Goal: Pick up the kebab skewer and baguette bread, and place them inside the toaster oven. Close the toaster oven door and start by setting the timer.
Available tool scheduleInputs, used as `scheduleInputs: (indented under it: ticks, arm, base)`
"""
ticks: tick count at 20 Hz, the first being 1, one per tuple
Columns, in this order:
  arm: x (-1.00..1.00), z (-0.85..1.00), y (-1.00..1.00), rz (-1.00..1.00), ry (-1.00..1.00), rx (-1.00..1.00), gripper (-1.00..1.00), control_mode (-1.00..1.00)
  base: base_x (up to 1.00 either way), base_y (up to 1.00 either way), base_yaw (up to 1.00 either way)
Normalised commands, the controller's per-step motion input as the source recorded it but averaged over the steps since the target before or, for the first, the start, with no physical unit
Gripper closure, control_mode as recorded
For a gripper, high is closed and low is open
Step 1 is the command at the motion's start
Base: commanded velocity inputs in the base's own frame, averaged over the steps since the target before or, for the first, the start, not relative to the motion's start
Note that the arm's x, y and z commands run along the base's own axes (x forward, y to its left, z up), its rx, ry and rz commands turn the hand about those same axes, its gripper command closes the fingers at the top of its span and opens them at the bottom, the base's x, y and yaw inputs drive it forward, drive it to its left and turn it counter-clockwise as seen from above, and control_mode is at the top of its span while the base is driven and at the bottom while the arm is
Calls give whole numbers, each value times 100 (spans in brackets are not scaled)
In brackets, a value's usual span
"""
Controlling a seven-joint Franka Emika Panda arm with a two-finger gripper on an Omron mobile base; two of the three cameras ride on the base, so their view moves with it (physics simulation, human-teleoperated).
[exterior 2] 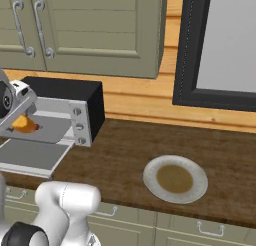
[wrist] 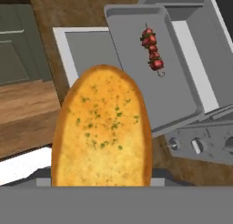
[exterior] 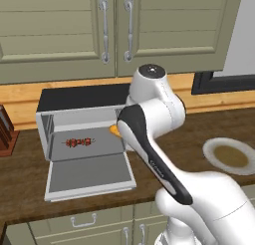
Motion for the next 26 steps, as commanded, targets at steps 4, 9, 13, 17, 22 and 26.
scheduleInputs:
  ticks: [4,9,13,17,22,26]
  arm:
    - [56,-26,41,6,0,-11,100,-100]
    - [51,-52,39,6,0,-15,100,-100]
    - [33,-51,6,2,-4,-10,100,-100]
    - [21,-30,0,0,-10,-1,100,-100]
    - [30,-31,0,0,-17,0,100,-100]
    - [19,-3,-11,0,-13,0,100,-100]
  base:
    - [0,0,0]
    - [0,0,0]
    - [0,0,0]
    - [0,0,0]
    - [0,0,0]
    - [0,0,0]
